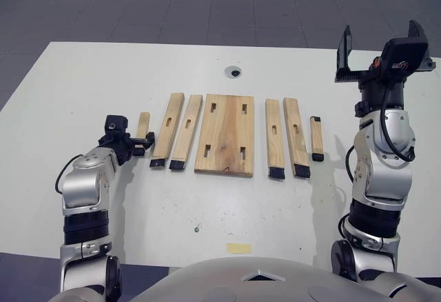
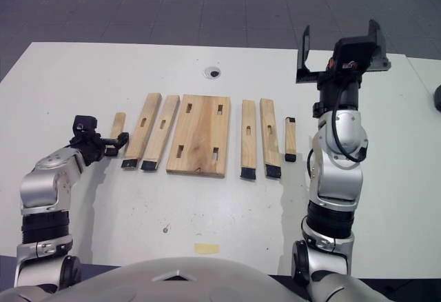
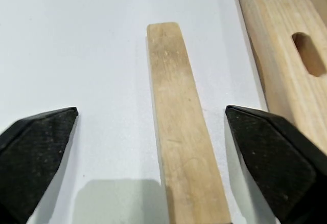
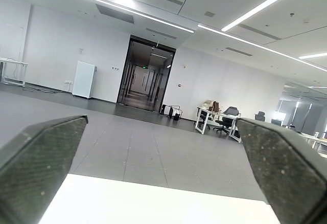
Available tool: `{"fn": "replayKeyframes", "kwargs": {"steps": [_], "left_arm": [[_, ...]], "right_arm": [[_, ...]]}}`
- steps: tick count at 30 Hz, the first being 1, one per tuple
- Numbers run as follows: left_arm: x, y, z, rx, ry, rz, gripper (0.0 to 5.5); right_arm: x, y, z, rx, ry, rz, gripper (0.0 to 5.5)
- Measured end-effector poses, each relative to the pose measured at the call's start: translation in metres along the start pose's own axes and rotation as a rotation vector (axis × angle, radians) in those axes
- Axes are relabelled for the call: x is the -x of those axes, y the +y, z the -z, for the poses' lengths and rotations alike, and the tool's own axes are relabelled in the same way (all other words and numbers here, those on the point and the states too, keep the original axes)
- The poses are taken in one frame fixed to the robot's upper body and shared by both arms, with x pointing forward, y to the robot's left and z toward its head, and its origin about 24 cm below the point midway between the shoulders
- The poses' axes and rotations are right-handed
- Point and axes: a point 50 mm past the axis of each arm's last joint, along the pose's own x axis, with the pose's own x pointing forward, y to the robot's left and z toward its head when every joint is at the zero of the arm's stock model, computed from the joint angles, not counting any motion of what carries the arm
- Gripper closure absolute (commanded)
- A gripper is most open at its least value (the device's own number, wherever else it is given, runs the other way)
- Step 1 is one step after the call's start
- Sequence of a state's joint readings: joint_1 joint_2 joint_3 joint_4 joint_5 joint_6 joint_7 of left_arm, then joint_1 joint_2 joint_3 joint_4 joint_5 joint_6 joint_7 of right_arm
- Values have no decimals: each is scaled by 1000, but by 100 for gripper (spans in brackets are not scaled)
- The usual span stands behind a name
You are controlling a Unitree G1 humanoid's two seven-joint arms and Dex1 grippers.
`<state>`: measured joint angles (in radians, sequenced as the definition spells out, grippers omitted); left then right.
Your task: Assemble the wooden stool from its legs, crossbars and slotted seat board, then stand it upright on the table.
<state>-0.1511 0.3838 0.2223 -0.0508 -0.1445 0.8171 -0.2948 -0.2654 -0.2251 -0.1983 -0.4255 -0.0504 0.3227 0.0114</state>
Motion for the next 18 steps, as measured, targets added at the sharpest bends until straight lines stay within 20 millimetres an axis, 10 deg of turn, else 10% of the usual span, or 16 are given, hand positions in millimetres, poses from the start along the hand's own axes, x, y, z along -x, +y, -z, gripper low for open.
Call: {"fn": "replayKeyframes", "kwargs": {"steps": [18], "left_arm": [[4, 6, -3, -182, 121, 111, 375]], "right_arm": [[2, 3, -5, 37, -28, 27, 10]]}}
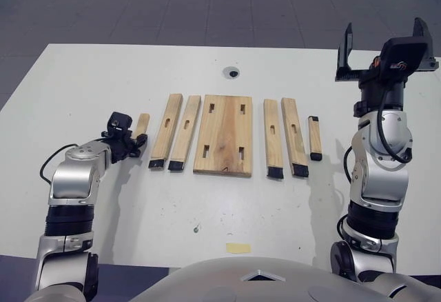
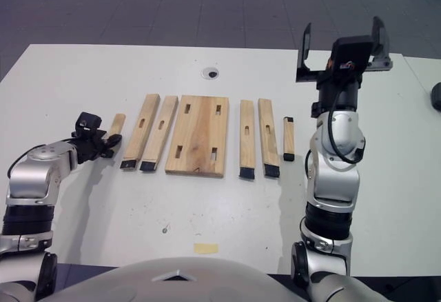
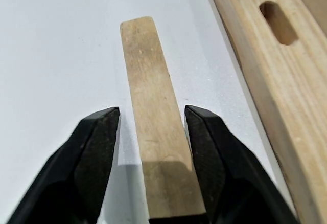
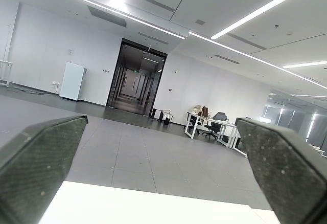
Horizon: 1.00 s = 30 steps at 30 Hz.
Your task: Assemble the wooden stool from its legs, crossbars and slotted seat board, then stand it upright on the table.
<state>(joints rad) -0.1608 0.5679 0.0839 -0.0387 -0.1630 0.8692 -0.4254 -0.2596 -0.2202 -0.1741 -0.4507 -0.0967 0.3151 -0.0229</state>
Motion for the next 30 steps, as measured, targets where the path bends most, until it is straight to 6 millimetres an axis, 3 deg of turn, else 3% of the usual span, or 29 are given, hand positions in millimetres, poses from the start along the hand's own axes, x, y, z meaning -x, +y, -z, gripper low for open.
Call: {"fn": "replayKeyframes", "kwargs": {"steps": [3, 13, 16, 18, 20, 24, 26, 30], "left_arm": [[-1, -2, 0, -1, 1, 12, 420], [-3, -3, -12, 101, -58, -132, 421], [3, -13, -54, 33, -264, -151, 421], [17, -25, -96, -79, -470, -155, 421], [27, -39, -120, -157, -601, -129, 421], [31, -66, -133, -264, -718, -31, 421], [31, -92, -136, -297, -774, 114, 421], [33, -131, -132, -172, -780, 429, 421]], "right_arm": [[0, 0, 0, 0, 0, -1, 10], [-6, 7, 7, -25, 44, -60, 10], [-5, 21, 13, -169, 123, -196, 10], [1, 42, 17, -377, 208, -338, 10], [8, 59, 12, -579, 251, -488, 10], [22, 77, -9, -929, 260, -706, 10], [23, 80, -18, -1089, 255, -726, 10], [19, 80, -16, -1163, 298, -675, 10]]}}
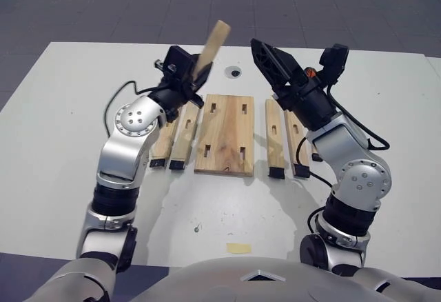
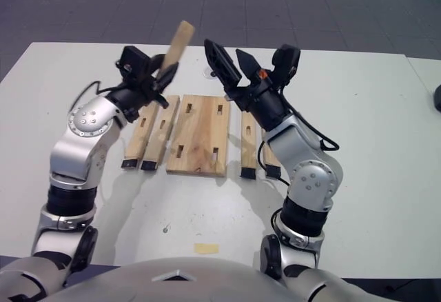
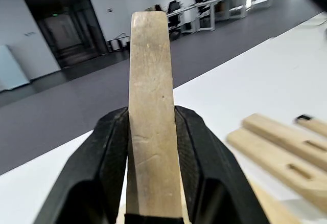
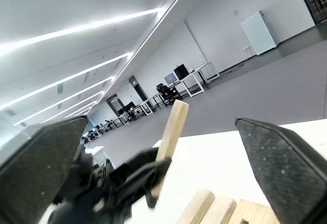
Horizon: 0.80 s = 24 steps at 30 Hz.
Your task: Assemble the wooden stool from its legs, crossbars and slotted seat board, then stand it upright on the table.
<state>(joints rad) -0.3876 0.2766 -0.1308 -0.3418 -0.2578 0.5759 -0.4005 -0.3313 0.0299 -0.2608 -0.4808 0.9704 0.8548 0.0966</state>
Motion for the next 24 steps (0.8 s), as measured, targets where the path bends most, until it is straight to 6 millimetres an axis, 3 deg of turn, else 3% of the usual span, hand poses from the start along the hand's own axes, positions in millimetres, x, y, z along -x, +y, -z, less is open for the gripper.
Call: {"fn": "replayKeyframes", "kwargs": {"steps": [4, 10, 24], "left_arm": [[1, -22, -3, 53, -19, 158, 421], [6, -42, -1, 54, -3, 312, 421], [12, -36, 7, 43, 40, 285, 421]], "right_arm": [[-4, -4, 8, -111, 20, 31, 10], [-8, -3, 17, -207, 68, 62, 102], [14, -5, 16, -231, 139, 96, 347]]}}
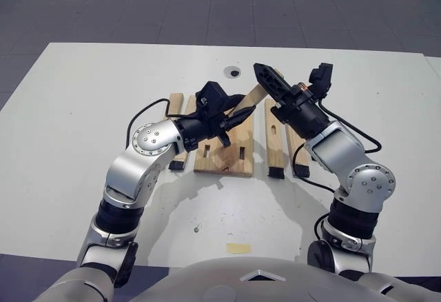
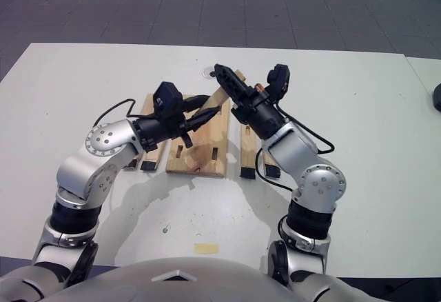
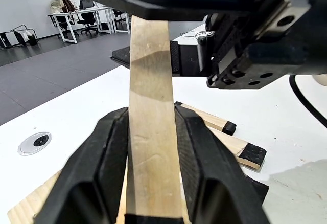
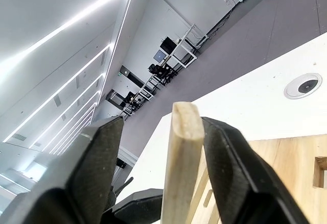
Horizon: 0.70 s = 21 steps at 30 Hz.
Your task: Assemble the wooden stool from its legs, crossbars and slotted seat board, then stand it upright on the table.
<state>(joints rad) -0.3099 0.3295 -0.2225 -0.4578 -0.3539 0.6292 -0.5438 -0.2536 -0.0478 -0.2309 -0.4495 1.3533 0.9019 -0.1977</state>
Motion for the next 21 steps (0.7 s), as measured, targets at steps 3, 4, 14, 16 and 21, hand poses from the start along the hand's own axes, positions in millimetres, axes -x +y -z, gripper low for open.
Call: {"fn": "replayKeyframes", "kwargs": {"steps": [3, 4, 14, 16, 21], "left_arm": [[0, 1, 0, -8, 4, -6, 421], [0, 1, 0, -9, 3, -6, 421], [0, 1, 0, -17, 1, -9, 421], [0, 1, 0, -20, 3, -10, 421], [1, 4, 3, -5, 21, -32, 321]], "right_arm": [[0, 1, 1, -6, 0, 1, 394], [0, 0, 2, -9, 1, 4, 415], [1, -2, 4, -33, -19, 40, 510], [1, -2, 4, -31, -17, 42, 510], [1, -7, -2, 10, -84, 99, 510]]}}
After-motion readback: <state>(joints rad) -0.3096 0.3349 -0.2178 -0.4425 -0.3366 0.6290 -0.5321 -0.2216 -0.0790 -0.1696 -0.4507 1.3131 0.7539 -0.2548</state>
